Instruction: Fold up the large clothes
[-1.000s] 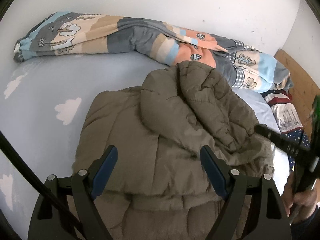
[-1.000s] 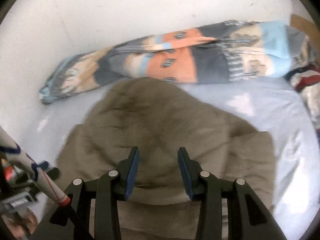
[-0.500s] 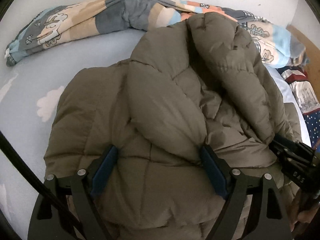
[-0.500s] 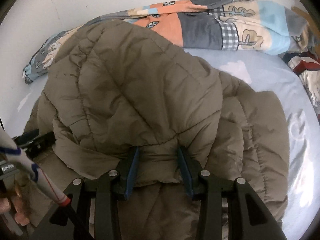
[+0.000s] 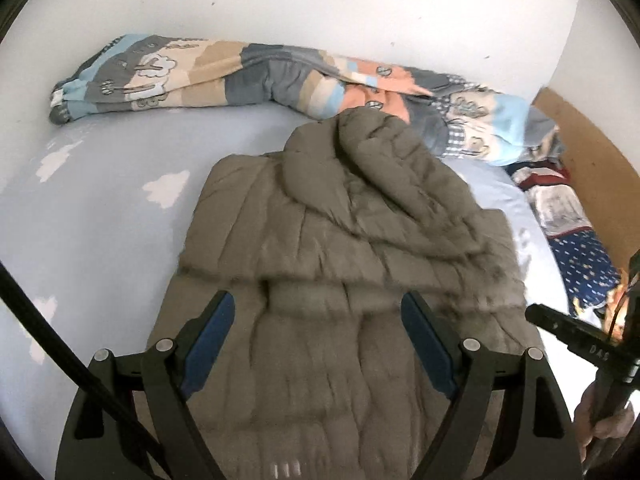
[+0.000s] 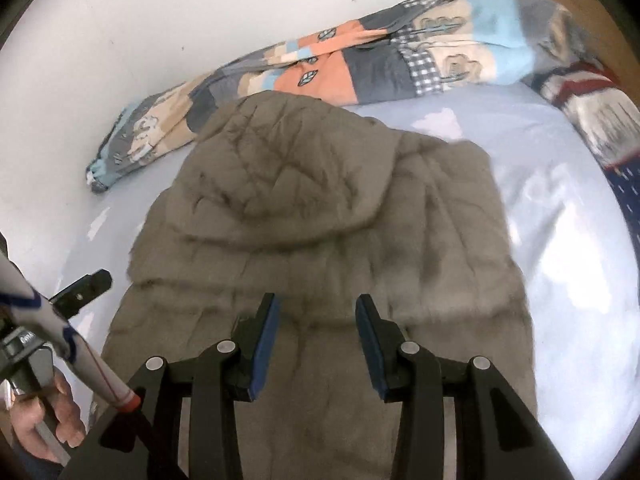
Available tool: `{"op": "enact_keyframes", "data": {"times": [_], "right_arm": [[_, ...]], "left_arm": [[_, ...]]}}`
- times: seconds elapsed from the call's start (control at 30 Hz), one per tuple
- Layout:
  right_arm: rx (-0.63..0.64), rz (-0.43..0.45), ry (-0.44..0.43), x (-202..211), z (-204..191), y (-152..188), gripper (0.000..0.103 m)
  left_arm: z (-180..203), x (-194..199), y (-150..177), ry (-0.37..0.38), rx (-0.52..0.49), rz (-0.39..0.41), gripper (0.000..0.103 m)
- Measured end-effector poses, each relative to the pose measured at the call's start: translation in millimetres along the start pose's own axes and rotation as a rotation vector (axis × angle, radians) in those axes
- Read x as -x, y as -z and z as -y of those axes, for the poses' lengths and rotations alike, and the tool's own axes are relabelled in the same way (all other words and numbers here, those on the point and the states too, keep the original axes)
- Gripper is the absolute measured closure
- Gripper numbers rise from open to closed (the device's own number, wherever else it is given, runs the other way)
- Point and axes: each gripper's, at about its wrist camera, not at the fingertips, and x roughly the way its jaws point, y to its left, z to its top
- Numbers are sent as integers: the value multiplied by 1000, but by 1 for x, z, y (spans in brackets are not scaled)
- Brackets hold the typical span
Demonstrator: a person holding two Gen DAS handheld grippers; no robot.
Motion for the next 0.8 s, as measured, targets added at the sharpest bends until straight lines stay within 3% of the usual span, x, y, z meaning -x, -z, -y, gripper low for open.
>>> {"op": "enact_keyframes", "data": {"times": [0.1, 0.23, 0.43, 0.6, 0.7, 0.8], "right_arm": [[-32, 3, -26, 32, 0, 39, 59], [-44, -11, -26, 60, 2, 95, 59], [-37, -46, 8, 80, 1, 156, 59], [-52, -114, 40, 78, -1, 199, 59], [-55, -174, 60, 67, -1, 220, 59], [-40, -212, 89, 53, -1, 231, 59]], "left_arm": [[0, 30, 36, 9, -1, -12, 19], [3, 51, 94, -38, -42, -52, 19], [-4, 52, 165, -69, -40, -146, 19], [-11, 35, 191, -146, -63, -202, 19], [-21, 19, 200, -130, -21, -264, 19], [-21, 12, 202, -145, -27, -272, 15]]}}
